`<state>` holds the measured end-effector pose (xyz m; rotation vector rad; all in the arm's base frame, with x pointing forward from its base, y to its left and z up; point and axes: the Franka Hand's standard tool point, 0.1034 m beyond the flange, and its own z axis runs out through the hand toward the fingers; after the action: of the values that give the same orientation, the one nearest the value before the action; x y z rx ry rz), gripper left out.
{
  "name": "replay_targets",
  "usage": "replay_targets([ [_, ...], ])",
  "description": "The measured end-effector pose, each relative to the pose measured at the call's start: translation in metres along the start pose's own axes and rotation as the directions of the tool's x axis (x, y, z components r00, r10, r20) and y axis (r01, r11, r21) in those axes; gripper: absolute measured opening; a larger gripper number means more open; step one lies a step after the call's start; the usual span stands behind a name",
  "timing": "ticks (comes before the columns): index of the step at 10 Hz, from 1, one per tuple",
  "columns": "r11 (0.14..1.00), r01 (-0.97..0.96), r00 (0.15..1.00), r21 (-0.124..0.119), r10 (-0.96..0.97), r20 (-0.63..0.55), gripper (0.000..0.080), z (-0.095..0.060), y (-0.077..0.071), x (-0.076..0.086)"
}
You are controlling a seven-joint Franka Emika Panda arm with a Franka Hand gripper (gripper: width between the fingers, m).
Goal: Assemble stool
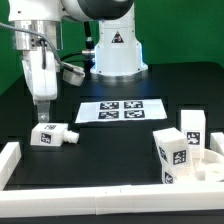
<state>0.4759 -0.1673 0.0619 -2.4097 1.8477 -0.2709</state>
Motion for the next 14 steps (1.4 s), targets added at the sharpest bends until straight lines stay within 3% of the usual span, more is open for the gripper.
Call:
replay_targets([
  [2,0.997,-0.079,0.995,0.009,0.079,0.061,0.0649,-0.005,0.003,0.003],
  [6,0.995,-0.095,0.995,0.013,0.094,0.043,0.0649,-0.005,0.001,0.003],
  [7,0.995,-0.096,0.995,0.006,0.095,0.042,0.0649,-0.003,0.001,0.002],
  [8,0.997,-0.071,0.997,-0.039,0.072,0.027,0.0649,0.003,-0.004,-0.002],
  [11,0.998,-0.050,0.998,-0.048,0.051,0.023,0.0649,0.005,-0.004,-0.003],
  [12,0.995,-0.086,0.995,-0.051,0.088,0.053,0.0649,0.007,0.004,-0.003],
  [14,0.974,-0.211,0.957,-0.081,0.223,0.184,0.0649,0.006,0.017,-0.005],
])
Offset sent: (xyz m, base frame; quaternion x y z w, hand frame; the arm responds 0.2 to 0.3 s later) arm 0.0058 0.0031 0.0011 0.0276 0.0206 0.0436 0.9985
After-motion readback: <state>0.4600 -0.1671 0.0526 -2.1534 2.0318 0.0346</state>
